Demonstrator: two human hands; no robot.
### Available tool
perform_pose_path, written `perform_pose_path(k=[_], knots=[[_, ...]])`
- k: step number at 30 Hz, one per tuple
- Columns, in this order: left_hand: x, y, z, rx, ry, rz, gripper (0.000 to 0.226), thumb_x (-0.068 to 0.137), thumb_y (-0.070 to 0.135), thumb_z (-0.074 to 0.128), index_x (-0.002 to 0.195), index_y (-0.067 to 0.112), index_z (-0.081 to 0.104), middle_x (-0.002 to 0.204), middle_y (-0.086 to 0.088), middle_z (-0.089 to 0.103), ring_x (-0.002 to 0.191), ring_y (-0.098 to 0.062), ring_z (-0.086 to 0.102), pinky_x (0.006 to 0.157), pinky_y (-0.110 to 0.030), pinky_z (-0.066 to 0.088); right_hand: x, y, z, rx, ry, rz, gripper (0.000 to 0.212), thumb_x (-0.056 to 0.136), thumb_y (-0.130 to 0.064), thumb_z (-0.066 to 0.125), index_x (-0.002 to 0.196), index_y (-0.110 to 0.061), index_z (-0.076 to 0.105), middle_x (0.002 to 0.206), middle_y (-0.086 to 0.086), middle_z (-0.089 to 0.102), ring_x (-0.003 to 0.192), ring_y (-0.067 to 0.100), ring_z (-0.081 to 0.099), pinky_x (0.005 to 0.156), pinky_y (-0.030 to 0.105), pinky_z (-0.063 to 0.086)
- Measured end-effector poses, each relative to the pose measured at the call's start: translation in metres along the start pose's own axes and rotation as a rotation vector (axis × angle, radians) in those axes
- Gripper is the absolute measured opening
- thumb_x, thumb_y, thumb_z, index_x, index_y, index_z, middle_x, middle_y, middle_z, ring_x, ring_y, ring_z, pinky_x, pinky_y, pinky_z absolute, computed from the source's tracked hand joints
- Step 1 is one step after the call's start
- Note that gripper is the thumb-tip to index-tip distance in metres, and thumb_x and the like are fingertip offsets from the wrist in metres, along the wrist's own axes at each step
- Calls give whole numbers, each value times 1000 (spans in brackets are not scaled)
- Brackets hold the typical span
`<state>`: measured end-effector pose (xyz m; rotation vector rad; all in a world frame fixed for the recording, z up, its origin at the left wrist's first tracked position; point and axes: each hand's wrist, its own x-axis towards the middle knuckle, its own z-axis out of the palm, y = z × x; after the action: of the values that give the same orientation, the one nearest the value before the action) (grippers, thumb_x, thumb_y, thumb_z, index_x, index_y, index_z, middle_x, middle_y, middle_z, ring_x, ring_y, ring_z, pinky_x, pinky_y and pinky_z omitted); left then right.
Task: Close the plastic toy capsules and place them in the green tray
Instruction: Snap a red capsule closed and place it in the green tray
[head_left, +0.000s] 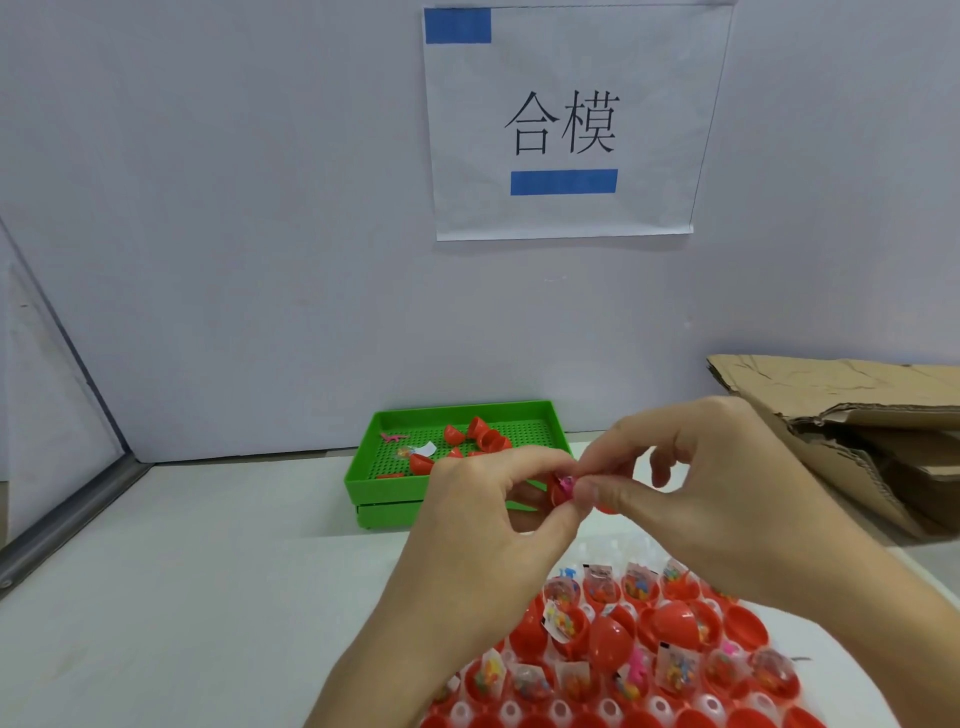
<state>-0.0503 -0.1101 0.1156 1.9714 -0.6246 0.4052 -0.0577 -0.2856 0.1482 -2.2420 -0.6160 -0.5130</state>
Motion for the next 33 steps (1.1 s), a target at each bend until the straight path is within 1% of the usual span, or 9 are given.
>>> perform_pose_path(k=[4,10,16,18,21,23,25,29,33], knots=[[-1,1,1,-36,24,-13,20,85,15,75,97,31,73,84,15,72,76,0,71,65,-11,55,0,2,1,51,42,13,13,78,-20,76,72,-31,78,62,-19,70,61,7,65,58,23,50],[0,3,4,-38,63,13,18,85,15,76,99,27,75,87,19,71,79,3,69,65,-9,54,1,1,3,92,83,41,17,79,-10,79,75,-26,79,63,-16,71,61,4,68,61,20,55],[1,3,3,-46,91,39,16,85,14,76,95,27,77,84,20,72,79,3,69,64,-8,53,1,-2,0,103,80,46,13,80,-17,79,77,-30,81,64,-19,71,64,3,69,61,19,54],[1,1,2,-73,104,26,13,85,15,76,93,25,77,82,18,73,78,1,70,64,-9,53,2,1,-1,123,77,39,10,81,-21,77,81,-30,80,70,-19,73,70,4,69,65,21,54],[3,-1,-2,-157,132,2,12,83,13,77,89,24,76,81,14,74,77,-3,72,67,-12,55,3,13,-10,159,113,103,14,83,-38,69,95,-35,76,89,-22,74,85,-1,70,71,14,53],[4,-3,-5,-217,141,-15,11,82,15,78,88,24,76,83,10,75,78,-10,74,71,-19,59,3,23,-18,242,1,230,37,78,-54,64,112,-40,69,105,-23,73,95,-2,70,81,19,56],[4,-3,-7,-270,142,-30,10,81,17,77,88,24,76,84,6,76,80,-16,74,75,-29,61,2,31,-21,414,-161,325,53,74,-53,66,123,-37,62,114,-12,73,99,10,73,86,29,59],[4,-4,-6,-287,115,-40,10,82,18,77,89,25,76,85,4,76,82,-18,75,76,-33,61,2,35,-18,644,-243,347,48,73,-36,75,119,-27,68,110,5,76,99,26,74,83,25,58],[3,-6,-4,-253,78,-57,15,83,16,77,90,29,74,84,8,76,82,-14,74,75,-25,60,4,33,-17,624,-171,331,41,66,-31,81,106,-33,75,104,2,77,93,23,75,75,21,58]])
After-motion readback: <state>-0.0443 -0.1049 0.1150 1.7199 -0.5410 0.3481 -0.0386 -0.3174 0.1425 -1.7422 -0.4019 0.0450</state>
